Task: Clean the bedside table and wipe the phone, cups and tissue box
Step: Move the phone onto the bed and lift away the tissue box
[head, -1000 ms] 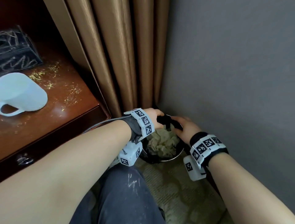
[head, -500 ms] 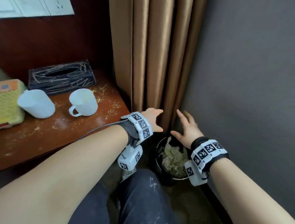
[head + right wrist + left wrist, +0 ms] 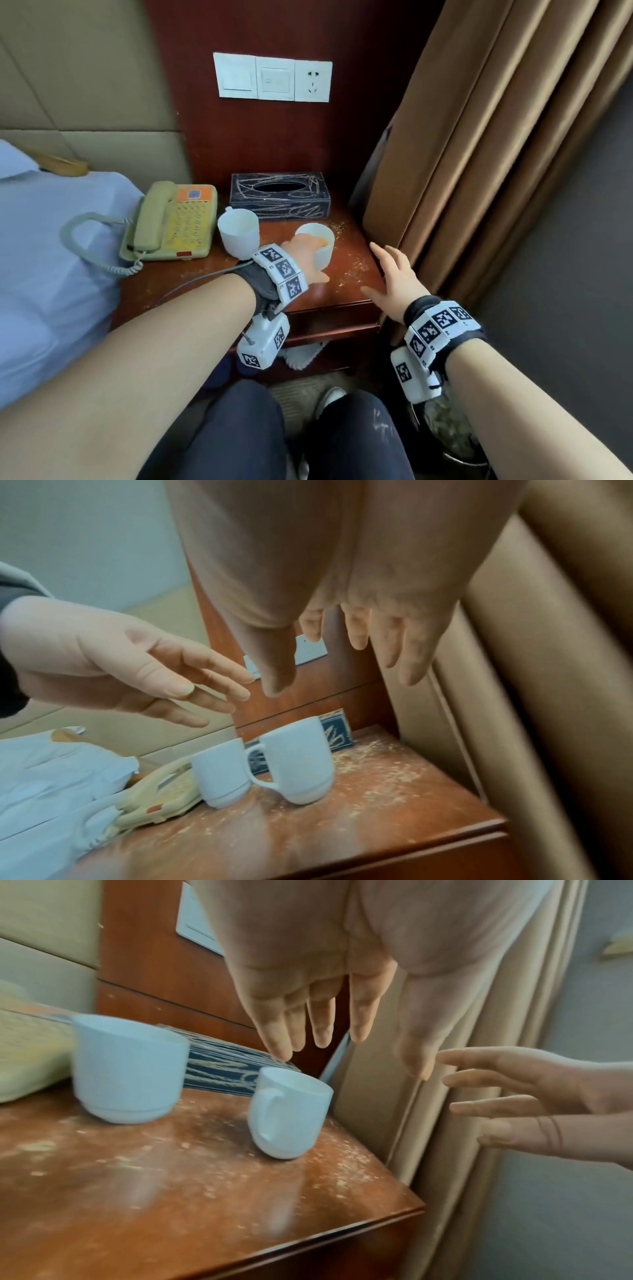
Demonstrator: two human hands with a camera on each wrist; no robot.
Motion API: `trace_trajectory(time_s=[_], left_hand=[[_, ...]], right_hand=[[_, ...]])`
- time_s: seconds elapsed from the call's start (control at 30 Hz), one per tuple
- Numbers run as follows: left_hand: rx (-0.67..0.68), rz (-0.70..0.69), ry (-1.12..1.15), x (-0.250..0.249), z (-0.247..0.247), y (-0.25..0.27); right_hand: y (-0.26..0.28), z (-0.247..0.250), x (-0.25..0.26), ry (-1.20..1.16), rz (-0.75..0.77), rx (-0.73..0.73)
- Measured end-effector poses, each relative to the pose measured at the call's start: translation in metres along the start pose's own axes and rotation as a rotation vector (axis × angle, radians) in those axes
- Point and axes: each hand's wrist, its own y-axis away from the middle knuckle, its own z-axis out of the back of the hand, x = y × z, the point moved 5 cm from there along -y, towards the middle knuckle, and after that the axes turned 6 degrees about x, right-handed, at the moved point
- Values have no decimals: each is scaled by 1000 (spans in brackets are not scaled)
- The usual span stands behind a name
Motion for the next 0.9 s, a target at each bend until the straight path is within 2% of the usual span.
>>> trace_trajectory(time_s=[0.33,0.43,0.63,0.9], left_hand=[[-82,176,100,126,33,25],[-115,267,133,175,43,36],[-183,523,209,280,55,45],[-184,566,276,347,57,14]], right_hand=[[-56,-48,117,-5,173,92],[-72,-73,160,1,243,172],[-113,-138,228,-50,206,362],[-173,-187,253,21,79,376]])
